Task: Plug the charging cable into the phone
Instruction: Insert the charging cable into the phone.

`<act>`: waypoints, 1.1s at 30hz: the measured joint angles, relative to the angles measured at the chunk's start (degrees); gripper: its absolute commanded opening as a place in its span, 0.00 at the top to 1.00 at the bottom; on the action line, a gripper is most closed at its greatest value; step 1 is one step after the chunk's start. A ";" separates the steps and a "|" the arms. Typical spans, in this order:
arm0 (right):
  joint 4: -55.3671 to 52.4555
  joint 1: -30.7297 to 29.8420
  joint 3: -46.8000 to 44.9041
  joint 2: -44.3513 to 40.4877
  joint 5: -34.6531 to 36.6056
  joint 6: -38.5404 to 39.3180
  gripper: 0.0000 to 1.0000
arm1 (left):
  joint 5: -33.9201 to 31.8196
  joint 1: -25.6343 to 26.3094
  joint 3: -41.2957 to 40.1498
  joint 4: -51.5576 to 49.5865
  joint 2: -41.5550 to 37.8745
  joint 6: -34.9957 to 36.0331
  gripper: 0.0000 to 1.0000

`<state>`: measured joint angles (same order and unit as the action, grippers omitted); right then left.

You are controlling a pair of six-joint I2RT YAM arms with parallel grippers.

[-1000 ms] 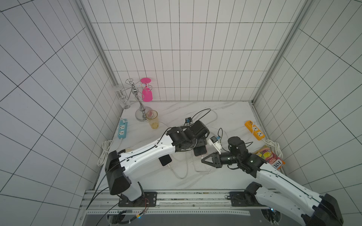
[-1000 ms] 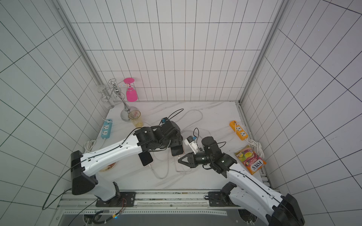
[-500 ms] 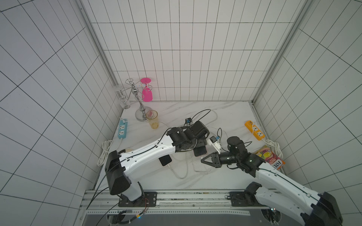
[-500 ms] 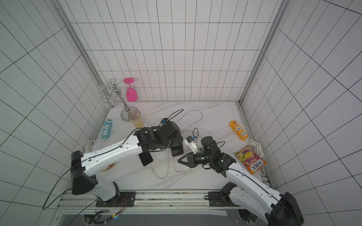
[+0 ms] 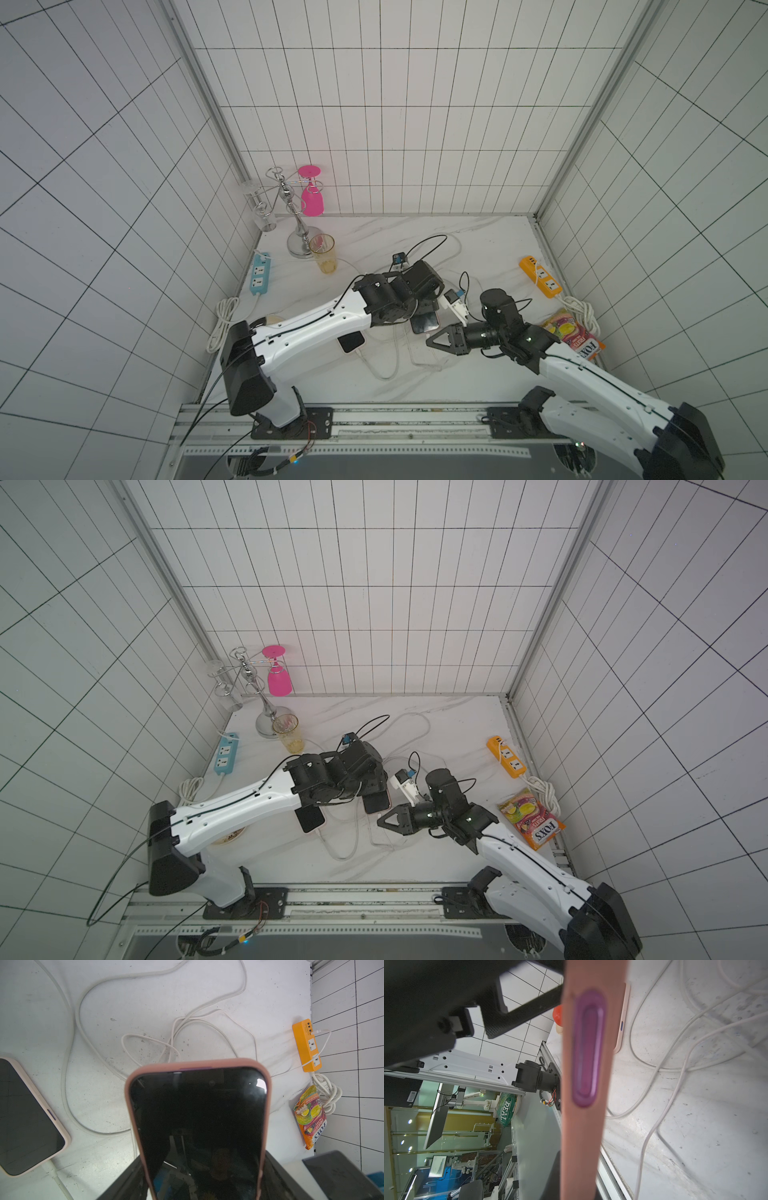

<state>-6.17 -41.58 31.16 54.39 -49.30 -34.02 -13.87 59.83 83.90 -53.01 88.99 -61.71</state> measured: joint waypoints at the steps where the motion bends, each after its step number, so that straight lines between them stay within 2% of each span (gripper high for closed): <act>1: -0.02 0.17 0.00 0.11 -0.15 -0.02 1.00 | -0.04 0.09 -0.04 0.11 0.00 0.00 1.00; 22: -1.84 3.06 0.55 1.81 -2.32 2.62 1.00 | -0.55 0.59 -0.26 1.25 0.00 -0.26 1.00; 27: -1.53 3.76 0.68 1.70 -1.75 2.91 0.58 | 1.79 -0.76 -0.33 1.11 0.00 -0.09 1.00; 30: -1.92 4.15 0.87 0.24 -0.66 2.89 0.45 | 4.70 -3.10 -0.57 0.44 0.11 0.76 1.00; 33: -3.87 4.28 0.85 -3.72 0.52 2.95 0.39 | 6.36 -6.49 -0.57 0.50 0.81 1.70 1.00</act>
<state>-10.04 -37.30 32.01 50.68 -48.77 -31.07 -7.51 53.34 83.33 -52.51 89.80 -60.01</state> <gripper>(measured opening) 0.592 0.764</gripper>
